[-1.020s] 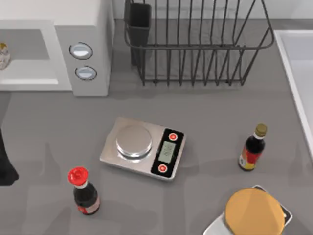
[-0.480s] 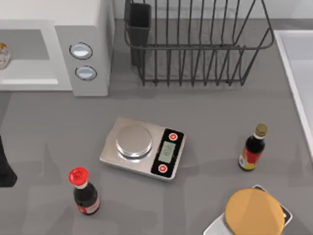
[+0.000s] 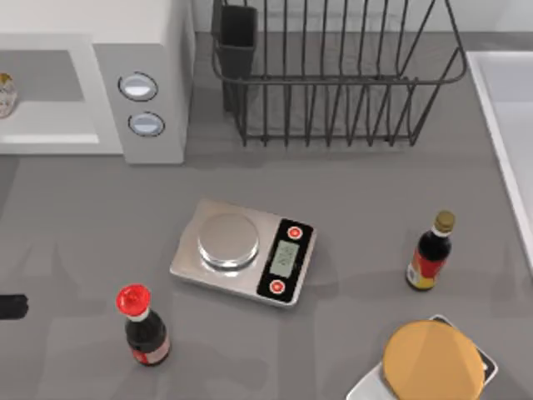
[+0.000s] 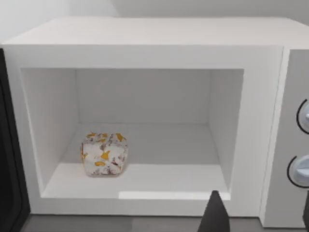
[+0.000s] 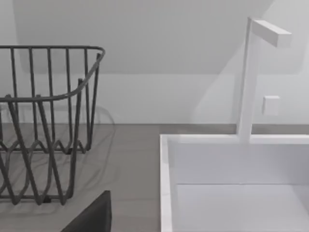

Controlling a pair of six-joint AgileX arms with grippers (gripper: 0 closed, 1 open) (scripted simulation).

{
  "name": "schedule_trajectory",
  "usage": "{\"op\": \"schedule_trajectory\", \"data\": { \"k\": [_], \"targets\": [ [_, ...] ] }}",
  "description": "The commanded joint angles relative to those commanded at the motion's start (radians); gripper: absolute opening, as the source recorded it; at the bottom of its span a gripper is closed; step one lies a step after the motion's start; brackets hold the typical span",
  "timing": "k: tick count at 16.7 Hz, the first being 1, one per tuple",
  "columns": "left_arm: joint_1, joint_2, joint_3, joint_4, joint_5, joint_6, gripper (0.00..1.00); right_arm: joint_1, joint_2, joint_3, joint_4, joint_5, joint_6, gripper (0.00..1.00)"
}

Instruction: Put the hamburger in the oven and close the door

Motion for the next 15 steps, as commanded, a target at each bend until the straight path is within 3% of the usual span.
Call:
{"op": "schedule_trajectory", "data": {
  "k": [2, 3, 12, 15],
  "targets": [
    [0.000, 0.000, 0.000, 0.000, 0.000, 0.000, 0.02, 0.000, 0.000, 0.000, 0.000, 0.000, 0.000, 1.00],
    [0.000, 0.000, 0.000, 0.000, 0.000, 0.000, 0.00, 0.000, 0.000, 0.000, 0.000, 0.000, 0.000, 1.00],
    [-0.002, -0.001, 0.001, -0.001, -0.003, 0.000, 0.00, 0.000, 0.000, 0.000, 0.000, 0.000, 0.000, 1.00],
    [-0.066, -0.018, 0.007, -0.025, -0.067, 0.000, 0.00, 0.000, 0.000, 0.000, 0.000, 0.000, 0.000, 1.00]
  ]
}}
